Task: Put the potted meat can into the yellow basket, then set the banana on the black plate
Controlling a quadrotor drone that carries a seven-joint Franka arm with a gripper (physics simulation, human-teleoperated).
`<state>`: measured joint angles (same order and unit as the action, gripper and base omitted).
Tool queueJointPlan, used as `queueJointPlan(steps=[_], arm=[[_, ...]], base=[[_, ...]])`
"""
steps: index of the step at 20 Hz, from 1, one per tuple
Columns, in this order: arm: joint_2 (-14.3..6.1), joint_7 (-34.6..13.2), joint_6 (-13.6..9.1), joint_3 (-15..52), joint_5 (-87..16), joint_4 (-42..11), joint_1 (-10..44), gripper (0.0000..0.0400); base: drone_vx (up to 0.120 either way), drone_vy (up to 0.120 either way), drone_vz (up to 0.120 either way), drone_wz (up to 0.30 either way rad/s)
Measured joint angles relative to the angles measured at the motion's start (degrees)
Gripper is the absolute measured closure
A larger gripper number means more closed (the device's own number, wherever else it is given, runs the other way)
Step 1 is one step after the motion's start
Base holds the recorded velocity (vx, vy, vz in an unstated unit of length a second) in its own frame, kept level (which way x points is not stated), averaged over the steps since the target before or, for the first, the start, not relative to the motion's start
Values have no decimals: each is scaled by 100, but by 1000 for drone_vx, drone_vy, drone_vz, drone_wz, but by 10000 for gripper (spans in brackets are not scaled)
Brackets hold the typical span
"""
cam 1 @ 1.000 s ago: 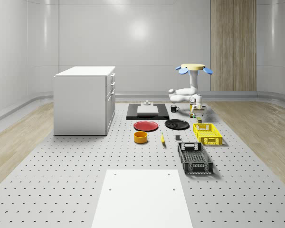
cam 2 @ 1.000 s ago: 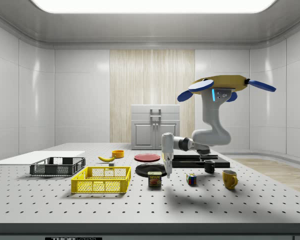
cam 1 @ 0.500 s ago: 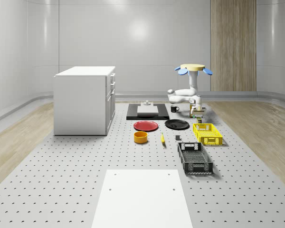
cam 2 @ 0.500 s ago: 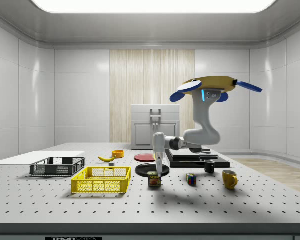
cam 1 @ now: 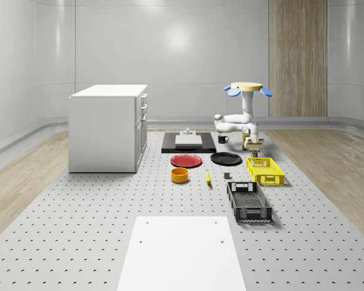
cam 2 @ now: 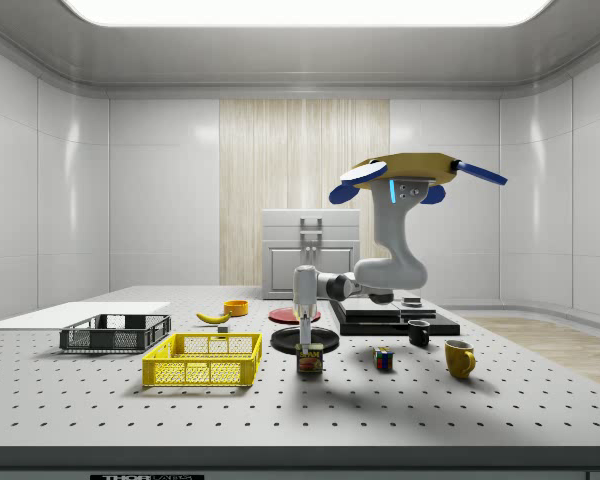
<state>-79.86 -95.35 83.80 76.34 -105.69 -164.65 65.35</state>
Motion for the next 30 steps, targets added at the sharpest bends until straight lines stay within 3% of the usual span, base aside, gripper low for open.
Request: queueJointPlan(steps=[11,16,25,30], arm=[[-226,36,328,-495,-414,-43,-121,0],[-274,35,391,-565,-470,-46,-131,99],[-294,-10,307,-276,-202,-117,-141,117],[-294,-31,210,58,118,-174,-137,117]], base=[[0,0,0,0],[0,0,0,0],[0,0,4,0],[0,0,120,0]])
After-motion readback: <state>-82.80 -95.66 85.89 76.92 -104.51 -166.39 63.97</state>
